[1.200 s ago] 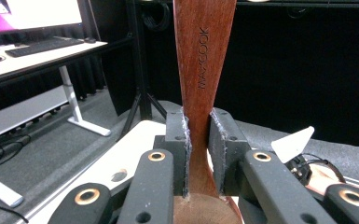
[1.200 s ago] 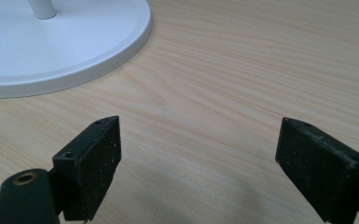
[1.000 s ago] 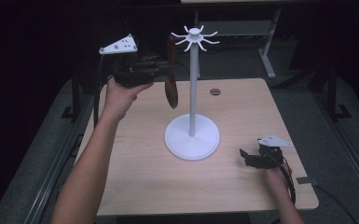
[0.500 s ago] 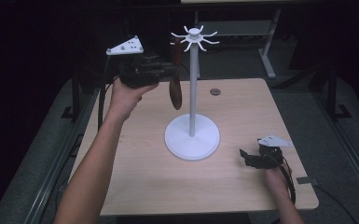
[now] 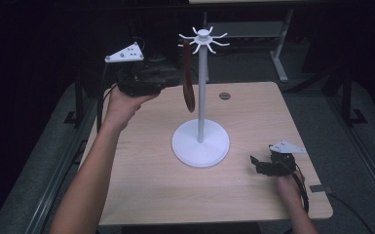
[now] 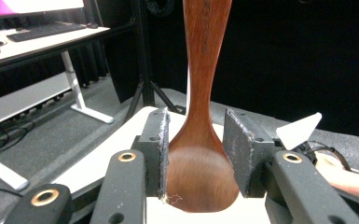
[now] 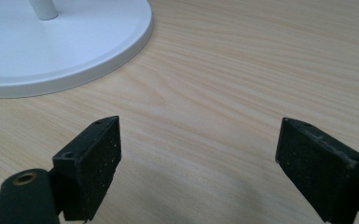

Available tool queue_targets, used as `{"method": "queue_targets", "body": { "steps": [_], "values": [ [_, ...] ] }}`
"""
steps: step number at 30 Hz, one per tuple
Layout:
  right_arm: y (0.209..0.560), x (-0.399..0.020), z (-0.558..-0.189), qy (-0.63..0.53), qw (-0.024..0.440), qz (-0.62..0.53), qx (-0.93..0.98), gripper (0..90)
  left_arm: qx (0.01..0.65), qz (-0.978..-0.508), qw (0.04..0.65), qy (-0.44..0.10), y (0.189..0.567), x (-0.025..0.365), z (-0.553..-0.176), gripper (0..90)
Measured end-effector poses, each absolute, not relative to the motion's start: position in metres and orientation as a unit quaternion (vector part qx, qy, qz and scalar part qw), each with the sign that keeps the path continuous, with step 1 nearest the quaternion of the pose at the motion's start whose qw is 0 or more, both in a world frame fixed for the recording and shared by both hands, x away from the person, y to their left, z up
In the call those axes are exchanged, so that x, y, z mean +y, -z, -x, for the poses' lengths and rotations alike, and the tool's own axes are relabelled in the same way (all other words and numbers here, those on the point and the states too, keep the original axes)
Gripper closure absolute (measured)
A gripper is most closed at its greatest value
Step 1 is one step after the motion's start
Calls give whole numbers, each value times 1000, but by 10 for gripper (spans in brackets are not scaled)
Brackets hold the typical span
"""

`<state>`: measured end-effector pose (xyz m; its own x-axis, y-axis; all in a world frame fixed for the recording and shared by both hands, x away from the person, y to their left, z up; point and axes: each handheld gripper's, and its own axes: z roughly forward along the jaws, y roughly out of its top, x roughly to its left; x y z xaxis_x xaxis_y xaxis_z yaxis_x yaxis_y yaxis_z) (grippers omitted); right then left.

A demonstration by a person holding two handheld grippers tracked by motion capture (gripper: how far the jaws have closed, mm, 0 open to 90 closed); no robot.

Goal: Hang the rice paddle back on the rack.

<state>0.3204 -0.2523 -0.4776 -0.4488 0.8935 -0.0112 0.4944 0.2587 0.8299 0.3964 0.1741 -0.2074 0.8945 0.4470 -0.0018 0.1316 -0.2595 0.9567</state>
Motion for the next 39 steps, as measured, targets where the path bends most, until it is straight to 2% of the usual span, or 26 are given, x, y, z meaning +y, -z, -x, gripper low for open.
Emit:
{"method": "queue_targets", "body": {
  "steps": [15, 28, 39],
  "values": [
    [477, -254, -320, -405, 249, -462, 749, 137, 222, -806, 530, -143, 225, 202, -373, 511],
    [478, -252, -320, -402, 252, -457, 752, 137, 256, -827, 479, -144, 272, 215, -355, 420],
    [478, -252, -320, -401, 252, -456, 753, 137, 275, -830, 463, -149, 312, 230, -340, 364]
  ]
}}
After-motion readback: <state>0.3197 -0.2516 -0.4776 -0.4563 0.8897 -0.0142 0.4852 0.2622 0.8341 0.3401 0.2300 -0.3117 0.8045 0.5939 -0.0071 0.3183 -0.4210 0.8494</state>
